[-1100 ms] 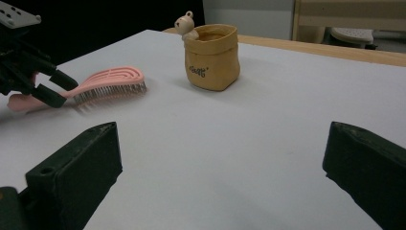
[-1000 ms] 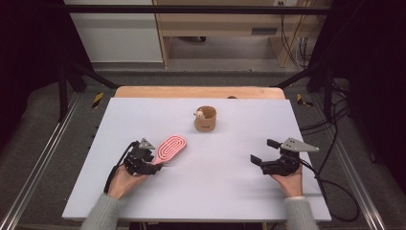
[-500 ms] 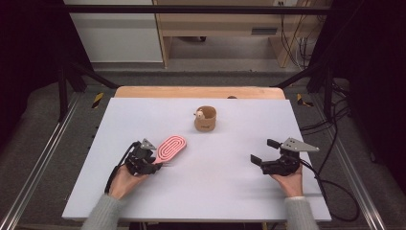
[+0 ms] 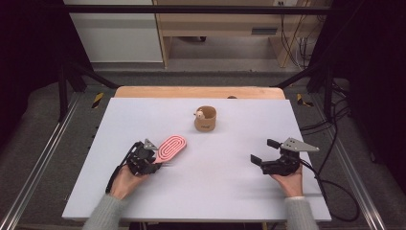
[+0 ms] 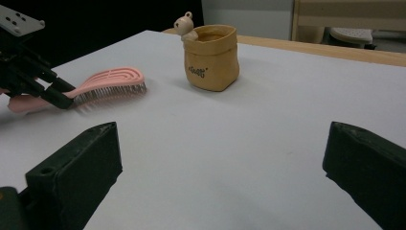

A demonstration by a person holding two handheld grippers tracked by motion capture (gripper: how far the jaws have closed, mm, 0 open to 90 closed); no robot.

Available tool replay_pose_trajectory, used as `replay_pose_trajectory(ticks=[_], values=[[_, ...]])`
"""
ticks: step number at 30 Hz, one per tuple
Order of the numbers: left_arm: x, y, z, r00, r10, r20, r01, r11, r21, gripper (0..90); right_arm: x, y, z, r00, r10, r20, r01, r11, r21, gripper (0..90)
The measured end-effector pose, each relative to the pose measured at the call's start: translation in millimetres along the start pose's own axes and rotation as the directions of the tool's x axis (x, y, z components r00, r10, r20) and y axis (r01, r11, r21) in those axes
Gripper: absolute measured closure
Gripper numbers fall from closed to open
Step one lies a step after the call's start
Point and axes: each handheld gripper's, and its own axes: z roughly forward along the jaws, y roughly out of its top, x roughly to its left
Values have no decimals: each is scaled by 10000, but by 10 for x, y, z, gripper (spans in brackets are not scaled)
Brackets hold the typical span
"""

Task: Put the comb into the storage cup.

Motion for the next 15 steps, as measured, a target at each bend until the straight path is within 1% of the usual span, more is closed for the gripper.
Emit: replay_pose_trajectory(ticks=[2, 5, 11, 15], values=[[-9, 3, 1, 9999, 19, -116, -19, 10000, 41, 671, 1, 0, -2, 10000, 15, -2, -15, 10000, 19, 2], [-14, 4, 3, 9999, 57, -157, -56, 10000, 57, 675, 0, 0, 1, 10000, 0, 1, 0, 10000, -3, 2], [-13, 5, 1, 9999, 49, -151, -47, 10000, 73, 682, 1, -1, 2, 10000, 25, -1, -25, 10000, 29, 2], [-5, 6, -4, 10000, 4, -53, -3, 9999, 105, 686, 1, -2, 2, 10000, 22, -1, -22, 10000, 34, 2]])
